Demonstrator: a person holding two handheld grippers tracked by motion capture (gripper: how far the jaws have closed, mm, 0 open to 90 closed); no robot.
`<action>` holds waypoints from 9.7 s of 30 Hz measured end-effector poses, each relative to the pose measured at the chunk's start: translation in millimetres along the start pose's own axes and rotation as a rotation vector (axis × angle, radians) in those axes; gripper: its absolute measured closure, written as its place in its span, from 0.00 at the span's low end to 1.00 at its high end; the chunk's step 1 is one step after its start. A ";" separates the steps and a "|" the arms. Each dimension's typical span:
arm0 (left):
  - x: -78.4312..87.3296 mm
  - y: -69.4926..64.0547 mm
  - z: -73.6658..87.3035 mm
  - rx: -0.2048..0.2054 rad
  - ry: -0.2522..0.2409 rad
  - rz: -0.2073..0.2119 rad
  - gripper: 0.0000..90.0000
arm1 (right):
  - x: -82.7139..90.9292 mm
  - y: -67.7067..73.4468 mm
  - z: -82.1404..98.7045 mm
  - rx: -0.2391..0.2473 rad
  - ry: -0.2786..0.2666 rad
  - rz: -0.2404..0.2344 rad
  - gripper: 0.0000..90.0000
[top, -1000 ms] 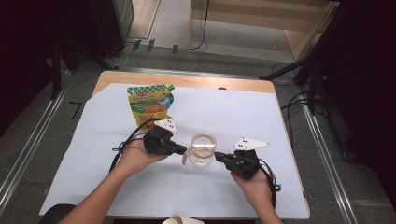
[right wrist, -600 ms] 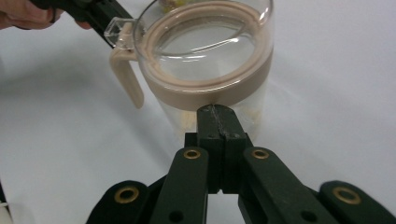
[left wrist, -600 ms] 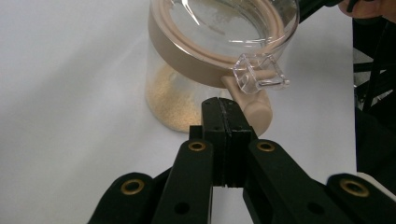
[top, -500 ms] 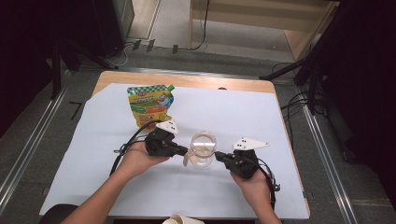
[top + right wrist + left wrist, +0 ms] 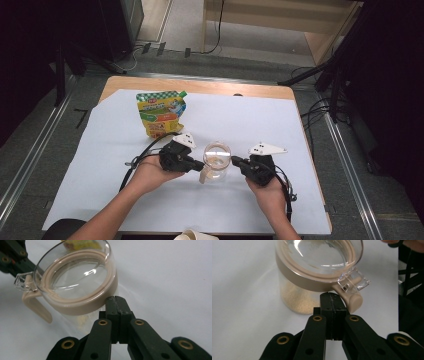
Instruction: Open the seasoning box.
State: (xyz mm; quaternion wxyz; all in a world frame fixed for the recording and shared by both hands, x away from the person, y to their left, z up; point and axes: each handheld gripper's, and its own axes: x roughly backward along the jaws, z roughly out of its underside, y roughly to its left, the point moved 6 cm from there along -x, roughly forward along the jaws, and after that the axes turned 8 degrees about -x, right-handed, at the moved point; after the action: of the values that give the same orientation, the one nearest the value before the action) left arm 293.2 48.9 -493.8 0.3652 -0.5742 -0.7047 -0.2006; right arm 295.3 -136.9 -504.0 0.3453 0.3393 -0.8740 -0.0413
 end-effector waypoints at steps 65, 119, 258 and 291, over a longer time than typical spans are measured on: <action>23.2 20.4 3.3 0.081 -0.107 0.008 0.53 | 7.1 80.5 31.0 0.111 0.072 -0.149 1.00; 16.6 14.6 -1.0 0.038 -0.096 -0.001 0.47 | 63.4 -19.9 24.2 -0.056 0.025 0.010 1.00; -35.4 -15.1 -129.8 -0.151 -0.034 0.072 0.59 | 39.4 -77.6 6.2 -0.085 0.053 0.088 1.00; -40.3 -19.2 -127.7 -0.128 -0.044 0.058 0.46 | 39.9 -80.5 8.0 -0.094 0.053 0.091 1.00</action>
State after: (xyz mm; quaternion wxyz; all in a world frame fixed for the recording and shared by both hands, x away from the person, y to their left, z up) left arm 314.1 -72.5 -437.8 0.3179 -0.6209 -0.6813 -0.2217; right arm 314.5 -224.7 -511.8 0.3855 0.2834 -0.8762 -0.0576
